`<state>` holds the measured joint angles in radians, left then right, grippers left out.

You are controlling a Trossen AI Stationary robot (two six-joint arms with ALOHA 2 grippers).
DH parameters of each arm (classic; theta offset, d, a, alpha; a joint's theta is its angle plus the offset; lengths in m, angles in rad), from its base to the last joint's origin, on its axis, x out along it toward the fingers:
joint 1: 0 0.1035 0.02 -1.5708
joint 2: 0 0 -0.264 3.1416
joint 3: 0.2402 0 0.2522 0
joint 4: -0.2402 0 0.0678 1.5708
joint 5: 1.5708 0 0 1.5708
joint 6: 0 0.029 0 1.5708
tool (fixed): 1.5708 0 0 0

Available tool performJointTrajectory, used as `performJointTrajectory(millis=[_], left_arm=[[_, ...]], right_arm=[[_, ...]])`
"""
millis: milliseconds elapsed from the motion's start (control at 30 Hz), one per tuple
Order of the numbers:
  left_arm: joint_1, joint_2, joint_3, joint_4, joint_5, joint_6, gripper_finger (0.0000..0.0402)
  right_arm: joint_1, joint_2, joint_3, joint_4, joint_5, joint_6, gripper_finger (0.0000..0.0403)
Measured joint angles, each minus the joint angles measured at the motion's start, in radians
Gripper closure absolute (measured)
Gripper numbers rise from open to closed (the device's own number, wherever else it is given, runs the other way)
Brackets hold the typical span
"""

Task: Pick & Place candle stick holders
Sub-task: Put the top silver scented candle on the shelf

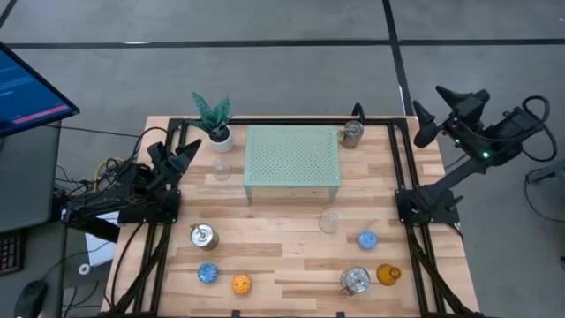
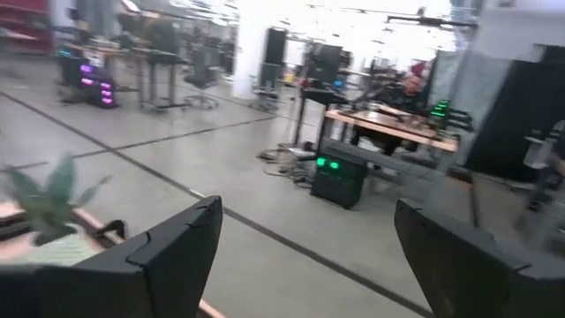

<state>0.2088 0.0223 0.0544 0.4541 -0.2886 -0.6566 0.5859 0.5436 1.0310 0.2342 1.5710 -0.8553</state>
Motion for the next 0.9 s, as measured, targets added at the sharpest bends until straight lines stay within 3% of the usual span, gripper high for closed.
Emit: performJointTrajectory(millis=[100, 400, 667, 767, 833, 900], left_arm=[[0.0, 0.0, 0.0, 0.0, 0.0, 0.0, 0.0064], [0.0, 0.0, 0.0, 0.0, -0.001, 0.0, 0.0064], [0.0, 0.0, 0.0, 0.0, -0.001, 0.0, 0.0064], [0.0, 0.0, 0.0, 0.0, -0.001, 0.0, 0.0064], [0.0, 0.0, 0.0, 0.0, -0.001, 0.0, 0.0064], [0.0, 0.0, 0.0, 0.0, -0.001, 0.0, 0.0064]], right_arm=[[0.093, -0.001, 0.009, 0.017, -0.054, 0.052, 0.0082], [0.401, -0.001, 0.067, 0.003, -0.382, 0.233, 0.0085], [0.606, 0.011, 0.161, -0.174, -0.853, 0.331, 0.0085], [0.63, 0.052, 0.191, -0.151, -0.822, 0.326, 0.0085], [0.631, 0.089, 0.221, -0.152, -0.691, 0.346, 0.0085], [0.63, 0.125, 0.255, -0.184, -0.485, 0.405, 0.0085]])
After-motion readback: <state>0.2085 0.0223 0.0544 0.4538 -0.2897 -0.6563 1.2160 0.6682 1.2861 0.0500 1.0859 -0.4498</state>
